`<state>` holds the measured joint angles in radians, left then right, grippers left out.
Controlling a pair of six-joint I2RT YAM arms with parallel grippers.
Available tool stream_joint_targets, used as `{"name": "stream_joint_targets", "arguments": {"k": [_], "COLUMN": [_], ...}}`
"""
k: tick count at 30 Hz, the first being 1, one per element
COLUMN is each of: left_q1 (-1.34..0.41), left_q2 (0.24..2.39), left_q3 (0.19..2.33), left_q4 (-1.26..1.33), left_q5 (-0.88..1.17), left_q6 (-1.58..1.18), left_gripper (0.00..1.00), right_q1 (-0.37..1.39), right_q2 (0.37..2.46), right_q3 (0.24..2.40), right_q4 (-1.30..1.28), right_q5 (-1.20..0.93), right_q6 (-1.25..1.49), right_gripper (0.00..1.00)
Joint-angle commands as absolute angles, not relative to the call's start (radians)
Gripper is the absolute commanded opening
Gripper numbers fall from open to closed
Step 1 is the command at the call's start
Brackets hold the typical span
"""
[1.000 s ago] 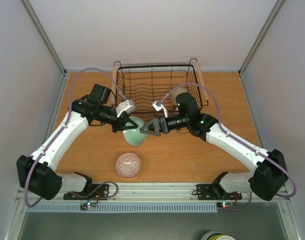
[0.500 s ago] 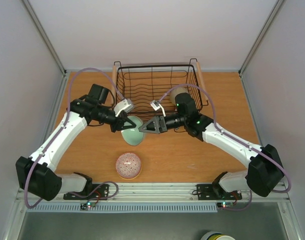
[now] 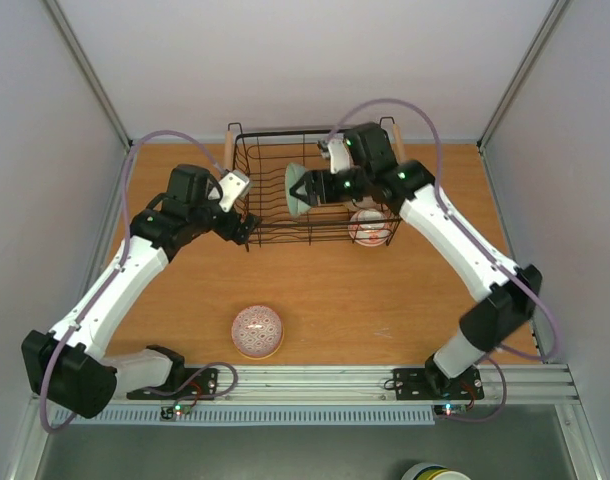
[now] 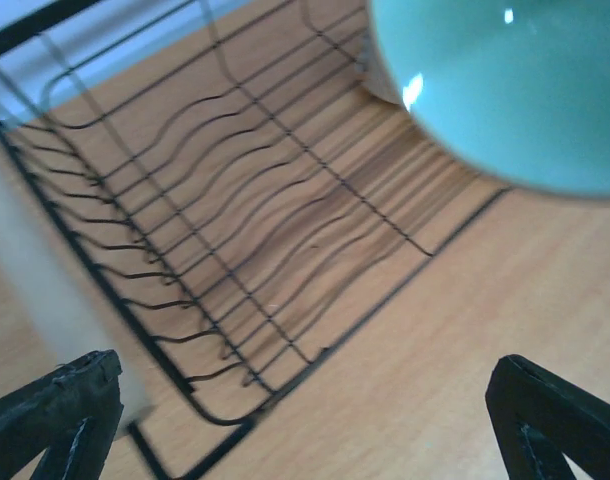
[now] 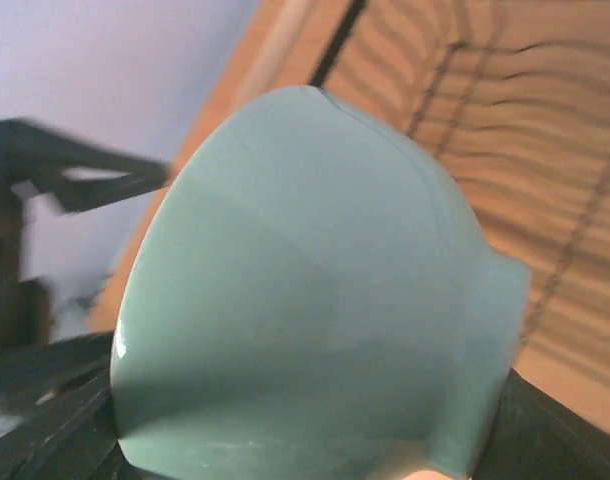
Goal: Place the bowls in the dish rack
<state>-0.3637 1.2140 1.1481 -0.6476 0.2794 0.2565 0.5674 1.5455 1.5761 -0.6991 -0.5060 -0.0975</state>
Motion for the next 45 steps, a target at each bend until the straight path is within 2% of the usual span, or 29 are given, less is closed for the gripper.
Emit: {"name": "stream_joint_targets", "arguments": {"k": [1, 9, 13, 25, 37, 39, 41, 45], "left_q1": [-0.352, -0.345, -0.345, -0.344, -0.344, -0.345, -0.344, -0.344], "left_q2": [1.186, 1.186, 1.188, 1.216, 1.231, 1.234, 1.235, 1.232], "left_q3": [1.130, 1.127, 1.129, 1.129, 1.137, 1.137, 1.135, 1.135], "left_q4": [-0.539, -0.547, -0.549, -0.562, -0.575, -0.574, -0.574, -0.574], "left_q5": [0.097, 0.139, 0.148, 0.214, 0.245, 0.247, 0.247, 0.243], "left_q6": [0.196, 0.193, 0.193, 0.201, 0.203, 0.204, 0.204, 0.206], "left_gripper": [0.99, 0.99, 0.99, 1.00, 0.99, 0.99, 0.99, 0.99], "right_q1": [0.571, 0.573, 0.577, 0.589, 0.598, 0.605, 0.612, 0.625], "right_q2": [1.731, 2.112, 2.257, 2.488, 2.591, 2.598, 2.606, 2.624], "right_q3": [1.853, 2.291, 2.475, 2.589, 2.616, 2.615, 2.615, 2.615], "right_q4": [-0.956, -1.103, -1.171, -1.147, -1.161, -1.161, -1.157, -1.151], "right_q5": [-0.167, 0.169, 0.269, 0.471, 0.501, 0.503, 0.506, 0.510], "right_q6": [-0.254, -0.403, -0.465, -0.591, -0.616, -0.623, -0.628, -0.638], "right_gripper": [0.01, 0.01, 0.01, 0.01, 0.01, 0.06, 0.15, 0.51]}}
